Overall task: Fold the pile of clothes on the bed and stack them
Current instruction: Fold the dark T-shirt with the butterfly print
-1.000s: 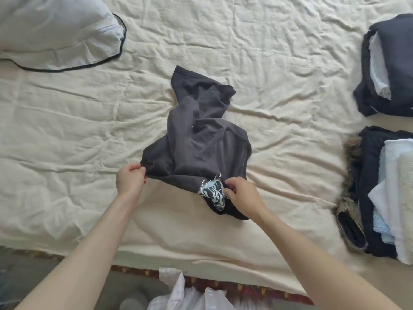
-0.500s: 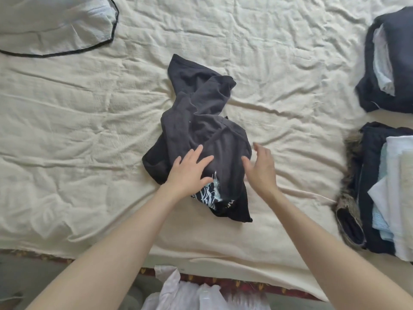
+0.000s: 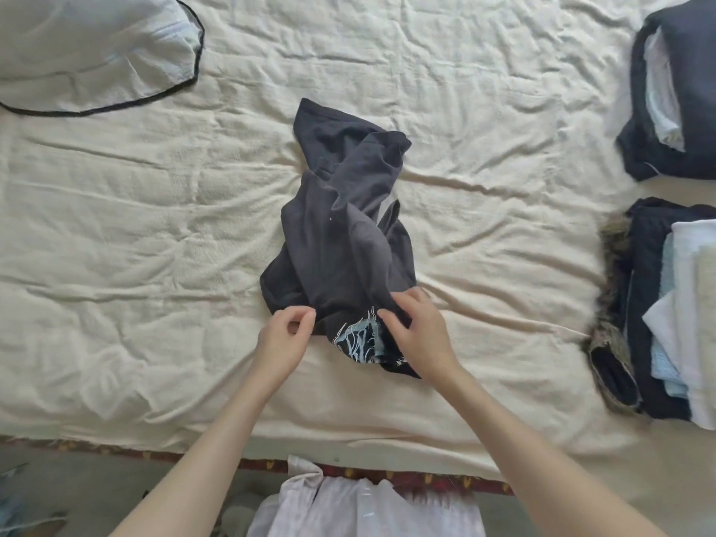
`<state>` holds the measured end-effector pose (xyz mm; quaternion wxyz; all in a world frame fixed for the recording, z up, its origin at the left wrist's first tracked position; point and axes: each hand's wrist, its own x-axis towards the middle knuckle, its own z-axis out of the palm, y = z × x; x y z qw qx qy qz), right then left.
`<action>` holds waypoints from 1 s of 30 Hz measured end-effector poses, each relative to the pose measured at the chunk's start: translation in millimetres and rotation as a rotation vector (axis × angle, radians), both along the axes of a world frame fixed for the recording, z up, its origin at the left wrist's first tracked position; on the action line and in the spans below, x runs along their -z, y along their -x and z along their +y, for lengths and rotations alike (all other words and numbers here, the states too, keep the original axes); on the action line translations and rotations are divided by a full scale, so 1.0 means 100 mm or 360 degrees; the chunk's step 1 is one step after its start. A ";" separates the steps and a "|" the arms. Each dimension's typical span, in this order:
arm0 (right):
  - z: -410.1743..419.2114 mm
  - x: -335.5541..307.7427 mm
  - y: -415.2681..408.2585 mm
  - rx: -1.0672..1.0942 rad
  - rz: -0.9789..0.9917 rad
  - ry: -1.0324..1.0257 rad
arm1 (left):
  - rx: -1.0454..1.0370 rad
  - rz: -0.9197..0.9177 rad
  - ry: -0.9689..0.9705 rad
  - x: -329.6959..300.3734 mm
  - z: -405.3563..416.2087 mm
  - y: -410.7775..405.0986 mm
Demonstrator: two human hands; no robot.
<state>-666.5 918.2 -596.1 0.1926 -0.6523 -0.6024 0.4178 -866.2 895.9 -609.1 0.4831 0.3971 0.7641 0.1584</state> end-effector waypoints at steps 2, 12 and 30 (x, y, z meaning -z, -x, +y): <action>-0.15 -0.09 0.10 -0.0296 -0.0065 -0.0031 | -0.0226 -0.0393 0.0011 -0.17 0.06 -0.10; -0.26 -0.14 0.12 -0.0253 -0.0058 -0.0074 | -0.0585 -0.0530 0.0064 -0.21 0.17 -0.27; 0.61 -2.08 0.32 -0.1065 0.0039 -0.0642 | 0.0399 -0.0075 -0.0713 -2.56 0.33 0.09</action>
